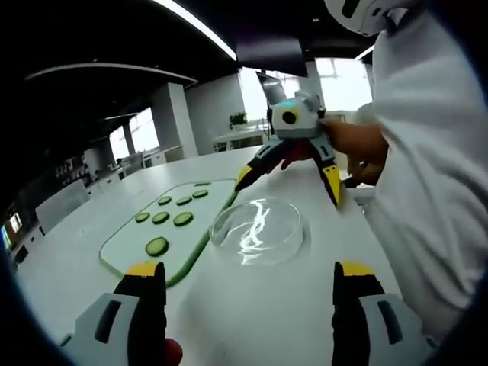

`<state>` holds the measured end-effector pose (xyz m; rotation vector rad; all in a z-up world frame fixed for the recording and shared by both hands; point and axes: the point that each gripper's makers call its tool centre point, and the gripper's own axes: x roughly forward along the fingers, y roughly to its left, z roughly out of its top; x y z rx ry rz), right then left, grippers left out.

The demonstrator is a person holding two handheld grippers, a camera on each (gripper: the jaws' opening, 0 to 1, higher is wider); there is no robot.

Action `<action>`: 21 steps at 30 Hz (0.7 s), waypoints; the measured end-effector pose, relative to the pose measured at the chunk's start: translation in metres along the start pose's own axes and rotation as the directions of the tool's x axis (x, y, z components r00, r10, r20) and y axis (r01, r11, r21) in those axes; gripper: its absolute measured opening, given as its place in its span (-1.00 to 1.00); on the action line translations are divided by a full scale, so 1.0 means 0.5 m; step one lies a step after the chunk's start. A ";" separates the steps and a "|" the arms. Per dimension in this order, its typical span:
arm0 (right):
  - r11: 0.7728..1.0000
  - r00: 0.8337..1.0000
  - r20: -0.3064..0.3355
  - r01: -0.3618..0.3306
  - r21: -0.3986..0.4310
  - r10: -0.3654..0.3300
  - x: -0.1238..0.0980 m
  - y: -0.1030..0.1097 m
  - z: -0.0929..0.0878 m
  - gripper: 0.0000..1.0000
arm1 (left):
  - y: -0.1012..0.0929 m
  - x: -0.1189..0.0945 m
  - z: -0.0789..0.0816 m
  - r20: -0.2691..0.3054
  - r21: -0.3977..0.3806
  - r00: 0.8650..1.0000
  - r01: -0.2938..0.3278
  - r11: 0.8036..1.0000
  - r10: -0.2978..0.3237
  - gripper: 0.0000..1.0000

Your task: Open the petri dish lid, add cucumber slices into the petri dish, and close the lid

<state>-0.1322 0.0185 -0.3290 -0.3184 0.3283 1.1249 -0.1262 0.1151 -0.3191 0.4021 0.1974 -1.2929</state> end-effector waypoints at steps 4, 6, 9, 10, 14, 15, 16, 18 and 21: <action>0.998 0.997 0.074 -0.010 -0.068 0.016 0.005 0.014 0.035 0.94 | 0.000 0.004 0.006 0.021 -0.028 1.000 0.007 1.000 -0.007 0.75; 0.997 0.996 0.084 -0.014 -0.070 0.020 0.009 0.015 0.039 0.94 | -0.001 0.006 0.010 0.030 -0.024 0.999 0.012 1.000 -0.011 0.72; 0.998 0.996 0.083 -0.016 -0.061 0.021 0.020 0.009 0.035 0.94 | -0.002 0.011 0.013 0.039 -0.019 0.999 0.019 1.000 -0.018 0.66; 0.998 0.997 0.081 -0.012 -0.059 0.017 0.022 0.005 0.033 0.94 | -0.002 0.013 0.015 0.042 -0.017 0.999 0.021 1.000 -0.020 0.65; 0.999 0.997 0.081 -0.012 -0.050 0.016 0.024 -0.001 0.031 0.94 | -0.003 0.020 0.017 0.045 -0.020 0.999 0.027 0.999 -0.026 0.65; 0.999 0.996 0.083 -0.013 -0.050 0.017 0.025 -0.003 0.032 0.94 | -0.004 0.022 0.016 0.040 -0.021 0.999 0.031 0.999 -0.030 0.64; 0.999 0.996 0.085 -0.012 -0.049 0.016 0.026 -0.004 0.033 0.94 | -0.008 0.022 0.014 0.028 -0.015 0.999 0.038 0.999 -0.037 0.64; 0.999 0.996 0.092 -0.011 -0.047 0.015 0.028 -0.006 0.035 0.94 | -0.012 0.021 0.013 0.024 -0.004 0.999 0.049 0.999 -0.049 0.63; 0.999 0.996 0.089 -0.007 -0.046 0.011 0.029 -0.011 0.035 0.94 | -0.011 0.024 0.016 0.019 0.001 0.999 0.051 0.999 -0.051 0.62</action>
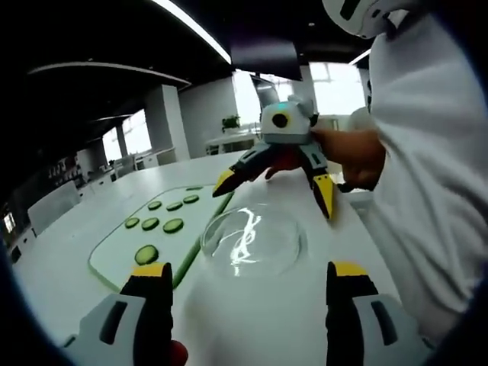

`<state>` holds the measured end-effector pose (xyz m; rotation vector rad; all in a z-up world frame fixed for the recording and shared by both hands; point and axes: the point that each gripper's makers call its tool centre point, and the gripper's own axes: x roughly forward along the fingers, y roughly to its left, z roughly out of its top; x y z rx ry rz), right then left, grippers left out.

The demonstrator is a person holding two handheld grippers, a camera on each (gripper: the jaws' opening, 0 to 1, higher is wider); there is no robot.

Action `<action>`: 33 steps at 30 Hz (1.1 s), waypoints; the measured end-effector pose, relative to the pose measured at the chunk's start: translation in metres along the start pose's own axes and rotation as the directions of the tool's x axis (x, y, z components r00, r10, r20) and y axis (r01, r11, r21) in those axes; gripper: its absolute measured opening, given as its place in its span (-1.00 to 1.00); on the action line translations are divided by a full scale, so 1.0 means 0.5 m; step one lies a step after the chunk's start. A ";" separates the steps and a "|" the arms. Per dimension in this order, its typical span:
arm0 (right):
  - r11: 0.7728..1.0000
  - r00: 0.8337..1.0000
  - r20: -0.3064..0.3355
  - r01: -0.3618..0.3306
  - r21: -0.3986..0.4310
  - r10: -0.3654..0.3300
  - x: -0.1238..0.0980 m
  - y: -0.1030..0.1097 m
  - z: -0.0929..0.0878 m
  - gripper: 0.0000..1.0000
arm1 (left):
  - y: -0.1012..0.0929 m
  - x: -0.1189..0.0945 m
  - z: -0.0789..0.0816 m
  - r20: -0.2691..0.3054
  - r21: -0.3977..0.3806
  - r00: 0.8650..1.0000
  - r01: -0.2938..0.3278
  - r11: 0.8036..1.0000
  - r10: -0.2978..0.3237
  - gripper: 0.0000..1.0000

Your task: Open the petri dish lid, add cucumber slices into the petri dish, and close the lid

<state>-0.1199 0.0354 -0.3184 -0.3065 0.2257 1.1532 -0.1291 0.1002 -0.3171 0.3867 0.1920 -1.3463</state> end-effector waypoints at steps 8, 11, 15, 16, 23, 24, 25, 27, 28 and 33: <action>1.000 1.000 0.011 -0.001 0.000 0.001 0.000 -0.008 0.009 0.94 | -0.008 -0.001 0.010 -0.029 0.007 0.998 0.049 0.999 -0.049 0.62; 1.000 1.000 0.028 0.008 0.014 -0.008 -0.002 -0.012 0.018 0.94 | 0.003 -0.006 0.011 -0.040 0.014 0.998 0.041 0.999 -0.040 0.62; 1.000 1.000 0.029 -0.006 0.014 0.006 0.003 -0.007 0.015 0.94 | 0.008 -0.004 0.020 -0.028 0.020 0.999 0.042 0.999 -0.041 0.63; 1.000 1.000 0.027 -0.009 0.011 0.008 0.006 -0.006 0.013 0.94 | 0.007 -0.002 0.022 -0.026 0.024 0.999 0.044 0.999 -0.044 0.63; 0.999 0.999 0.011 -0.033 0.014 0.032 0.019 -0.001 0.006 0.94 | -0.001 0.011 0.015 -0.049 0.030 0.997 0.065 0.997 -0.064 0.64; 0.999 0.999 0.010 -0.034 0.014 0.033 0.019 -0.001 0.005 0.94 | -0.002 0.011 0.011 -0.053 0.028 0.996 0.068 0.997 -0.067 0.64; 0.999 0.999 0.009 -0.034 0.014 0.033 0.019 -0.002 0.005 0.94 | -0.002 0.011 0.010 -0.054 0.028 0.996 0.069 0.997 -0.067 0.64; 0.999 0.999 0.005 -0.035 0.015 0.035 0.019 -0.001 0.002 0.94 | -0.002 0.012 0.004 -0.065 0.027 0.995 0.071 0.997 -0.069 0.64; 0.999 0.999 0.004 -0.036 0.016 0.036 0.019 -0.001 0.001 0.94 | -0.002 0.013 0.001 -0.071 0.026 0.995 0.072 0.997 -0.070 0.64; 0.999 0.999 0.007 -0.034 0.010 0.034 0.020 -0.002 0.003 0.94 | -0.004 0.013 -0.002 -0.073 0.024 0.994 0.080 0.996 -0.078 0.65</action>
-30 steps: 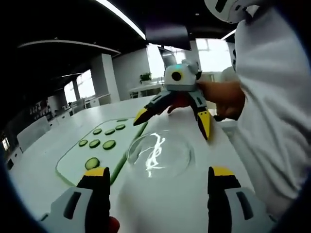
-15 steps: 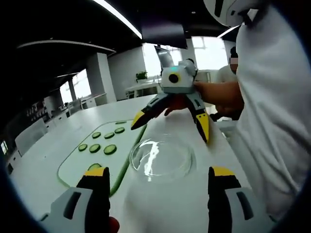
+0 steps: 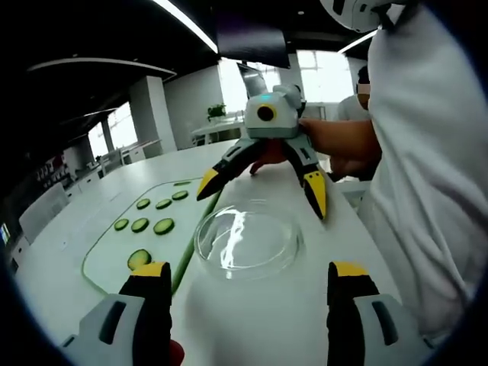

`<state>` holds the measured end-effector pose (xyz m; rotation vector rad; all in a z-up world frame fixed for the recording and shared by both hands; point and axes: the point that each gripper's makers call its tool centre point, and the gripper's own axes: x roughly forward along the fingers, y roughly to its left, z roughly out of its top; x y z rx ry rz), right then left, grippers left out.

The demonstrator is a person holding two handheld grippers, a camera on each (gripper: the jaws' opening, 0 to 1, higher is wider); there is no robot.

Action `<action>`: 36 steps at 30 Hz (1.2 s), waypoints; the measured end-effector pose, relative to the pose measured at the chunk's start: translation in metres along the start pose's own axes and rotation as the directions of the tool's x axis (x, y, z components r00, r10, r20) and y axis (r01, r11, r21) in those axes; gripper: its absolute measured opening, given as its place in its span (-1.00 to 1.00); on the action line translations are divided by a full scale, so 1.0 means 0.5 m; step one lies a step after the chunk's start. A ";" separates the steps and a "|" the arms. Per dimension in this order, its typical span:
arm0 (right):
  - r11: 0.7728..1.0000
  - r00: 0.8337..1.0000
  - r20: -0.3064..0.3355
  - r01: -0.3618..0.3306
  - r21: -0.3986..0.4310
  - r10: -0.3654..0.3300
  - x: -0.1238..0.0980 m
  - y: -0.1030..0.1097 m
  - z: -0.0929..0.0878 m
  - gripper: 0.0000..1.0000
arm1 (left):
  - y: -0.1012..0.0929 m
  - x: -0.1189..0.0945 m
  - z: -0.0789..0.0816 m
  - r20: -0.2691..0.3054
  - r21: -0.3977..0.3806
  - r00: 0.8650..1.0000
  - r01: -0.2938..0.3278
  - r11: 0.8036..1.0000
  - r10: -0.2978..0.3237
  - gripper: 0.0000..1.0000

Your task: Open the petri dish lid, add cucumber slices into the petri dish, and close the lid

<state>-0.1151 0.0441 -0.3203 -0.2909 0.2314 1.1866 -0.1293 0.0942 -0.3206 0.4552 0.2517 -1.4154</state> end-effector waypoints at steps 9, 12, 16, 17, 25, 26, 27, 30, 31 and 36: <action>1.000 1.000 -0.009 -0.022 -0.008 0.022 0.006 0.009 -0.002 0.94 | -0.001 0.009 -0.001 0.000 0.003 1.000 0.004 1.000 -0.004 0.70; 1.000 1.000 -0.014 -0.018 -0.013 0.017 0.007 0.006 -0.005 0.94 | -0.002 0.010 0.000 0.001 0.002 1.000 0.005 1.000 -0.005 0.70; 1.000 1.000 -0.018 -0.015 -0.019 0.015 0.005 0.004 -0.007 0.93 | -0.002 0.009 -0.002 -0.002 -0.002 1.000 0.006 1.000 -0.006 0.71; 1.000 1.000 -0.020 -0.012 -0.023 0.012 0.005 0.003 -0.007 0.93 | -0.002 0.008 -0.003 -0.002 -0.007 1.000 0.004 1.000 -0.004 0.71; 0.999 1.000 -0.002 -0.026 -0.038 0.026 0.008 0.006 -0.001 0.94 | 0.001 0.008 0.023 0.046 -0.023 0.999 0.009 1.000 -0.008 0.71; 0.999 1.000 0.001 -0.023 -0.035 0.023 0.008 0.004 0.000 0.94 | -0.002 0.007 0.018 0.037 -0.020 0.999 0.014 1.000 -0.013 0.72; 0.999 1.000 0.000 -0.022 -0.032 0.022 0.009 0.003 -0.001 0.94 | -0.004 0.007 0.013 0.029 -0.020 0.999 0.019 1.000 -0.019 0.72; 0.999 1.000 -0.007 -0.029 -0.036 0.029 0.009 0.005 -0.005 0.94 | -0.004 0.010 0.001 0.006 -0.013 1.000 0.018 1.000 -0.018 0.72; 0.999 0.999 -0.008 -0.031 -0.038 0.031 0.009 0.006 -0.006 0.94 | -0.004 0.011 -0.001 0.003 -0.013 1.000 0.017 1.000 -0.017 0.72; 0.999 1.000 -0.007 -0.031 -0.039 0.031 0.009 0.007 -0.003 0.94 | -0.007 0.014 -0.001 0.002 -0.015 1.000 0.024 1.000 -0.024 0.72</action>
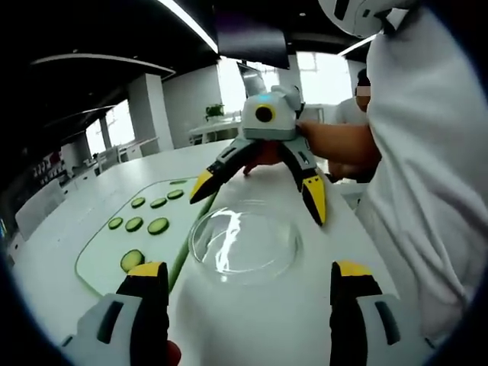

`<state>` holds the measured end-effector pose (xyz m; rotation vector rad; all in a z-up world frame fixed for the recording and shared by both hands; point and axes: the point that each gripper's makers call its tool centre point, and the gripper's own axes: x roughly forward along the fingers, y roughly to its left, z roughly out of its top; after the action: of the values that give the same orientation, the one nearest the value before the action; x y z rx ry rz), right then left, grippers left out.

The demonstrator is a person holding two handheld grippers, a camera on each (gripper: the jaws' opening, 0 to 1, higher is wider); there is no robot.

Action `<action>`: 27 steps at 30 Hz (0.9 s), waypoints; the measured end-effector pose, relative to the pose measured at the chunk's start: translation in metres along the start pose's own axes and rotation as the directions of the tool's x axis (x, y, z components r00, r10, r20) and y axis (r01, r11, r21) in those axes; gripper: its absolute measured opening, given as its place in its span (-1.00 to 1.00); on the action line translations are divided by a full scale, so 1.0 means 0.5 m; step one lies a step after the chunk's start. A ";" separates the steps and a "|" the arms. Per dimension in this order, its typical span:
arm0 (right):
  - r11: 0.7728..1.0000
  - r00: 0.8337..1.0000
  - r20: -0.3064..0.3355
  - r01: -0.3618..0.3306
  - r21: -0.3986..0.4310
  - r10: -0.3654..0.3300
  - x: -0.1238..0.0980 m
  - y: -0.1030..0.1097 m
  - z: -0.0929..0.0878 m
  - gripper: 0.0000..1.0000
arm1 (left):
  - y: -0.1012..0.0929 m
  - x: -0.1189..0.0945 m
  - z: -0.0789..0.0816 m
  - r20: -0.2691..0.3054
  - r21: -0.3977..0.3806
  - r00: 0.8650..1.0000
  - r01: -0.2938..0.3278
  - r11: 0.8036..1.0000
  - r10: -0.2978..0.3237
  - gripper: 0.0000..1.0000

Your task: Open the petri dish lid, add cucumber slices into the petri dish, and close the lid

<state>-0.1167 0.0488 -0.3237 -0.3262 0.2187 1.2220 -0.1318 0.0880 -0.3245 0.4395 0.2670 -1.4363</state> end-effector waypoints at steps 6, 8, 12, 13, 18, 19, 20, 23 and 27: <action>1.000 1.000 -0.008 -0.022 -0.007 0.022 0.001 0.008 0.002 0.94 | -0.002 0.005 -0.002 -0.003 0.000 1.000 0.007 1.000 -0.007 0.73; 1.000 1.000 -0.006 -0.025 -0.006 0.025 0.001 0.009 0.002 0.94 | -0.002 0.006 0.000 0.000 0.004 1.000 0.006 1.000 -0.006 0.73; 1.000 1.000 -0.009 -0.030 -0.004 0.030 0.002 0.010 -0.001 0.94 | 0.000 0.006 0.000 0.001 0.008 1.000 0.004 1.000 -0.004 0.73; 0.999 0.999 -0.011 -0.032 -0.004 0.031 0.002 0.011 -0.001 0.94 | 0.000 0.005 0.000 0.002 0.009 1.000 0.003 1.000 -0.003 0.73; 0.999 0.999 -0.011 -0.039 -0.008 0.039 0.002 0.016 0.006 0.94 | -0.002 0.007 0.003 0.003 0.013 1.000 0.010 1.000 -0.010 0.72; 0.999 0.999 -0.014 -0.035 -0.011 0.035 0.002 0.014 0.006 0.94 | -0.002 0.009 0.002 0.001 0.015 1.000 0.009 1.000 -0.009 0.72; 0.999 0.999 -0.014 -0.032 -0.012 0.032 0.002 0.013 0.007 0.94 | -0.002 0.009 0.003 0.002 0.016 1.000 0.009 1.000 -0.009 0.72; 0.999 0.999 -0.010 -0.031 -0.011 0.031 0.001 0.013 0.010 0.93 | -0.004 0.013 0.008 0.009 0.023 1.000 0.008 1.000 -0.008 0.72; 0.999 0.999 -0.007 -0.036 -0.019 0.036 0.001 0.015 0.013 0.93 | -0.007 0.013 0.007 0.008 0.025 1.000 0.010 1.000 -0.010 0.72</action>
<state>-0.1238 0.0541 -0.3188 -0.3446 0.2197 1.2595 -0.1349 0.0802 -0.3248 0.4533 0.2454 -1.4525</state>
